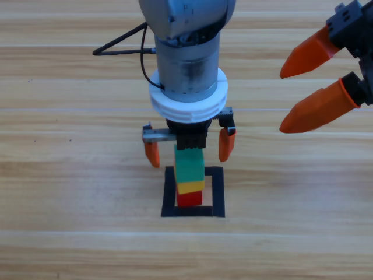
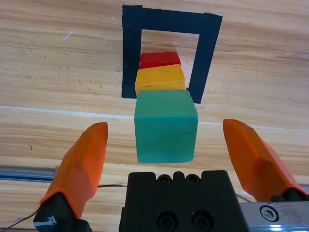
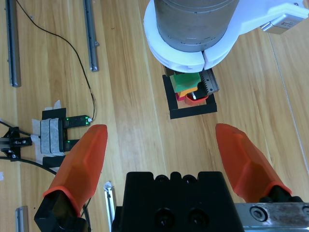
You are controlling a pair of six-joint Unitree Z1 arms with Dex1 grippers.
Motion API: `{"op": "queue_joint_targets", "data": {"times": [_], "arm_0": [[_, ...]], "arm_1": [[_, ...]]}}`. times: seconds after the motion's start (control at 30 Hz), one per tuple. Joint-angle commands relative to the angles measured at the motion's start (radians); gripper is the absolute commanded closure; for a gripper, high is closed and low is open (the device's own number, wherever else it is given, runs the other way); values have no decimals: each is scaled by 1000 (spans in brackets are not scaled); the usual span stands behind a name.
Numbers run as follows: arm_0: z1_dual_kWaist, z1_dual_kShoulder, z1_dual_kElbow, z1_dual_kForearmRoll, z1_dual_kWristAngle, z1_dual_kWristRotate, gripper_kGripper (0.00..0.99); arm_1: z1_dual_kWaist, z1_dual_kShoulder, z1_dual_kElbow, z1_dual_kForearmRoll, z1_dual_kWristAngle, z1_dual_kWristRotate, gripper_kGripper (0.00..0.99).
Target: Stack the blocks in the rectangular block: red at the bottom, yellow in the middle, green on top
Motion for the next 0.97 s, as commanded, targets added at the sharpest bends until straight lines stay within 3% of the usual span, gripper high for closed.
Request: {"op": "queue_joint_targets", "data": {"times": [0.03,0.2,0.33,0.53,0.73,0.97], "arm_0": [[-8,42,6,7,10,1,0],[-9,-19,2,7,22,1,0],[-3,-266,85,7,106,50,0],[1,-518,152,-5,155,239,0],[-6,-679,339,-200,46,483,0],[-226,-619,448,-376,83,546,0]], "arm_1": [[28,15,18,17,-3,-1,4],[31,8,20,17,-3,1,4],[31,12,17,17,-3,1,4],[31,18,12,17,-3,-1,4],[41,24,4,17,-3,-1,4],[43,25,1,17,-3,1,4]]}}
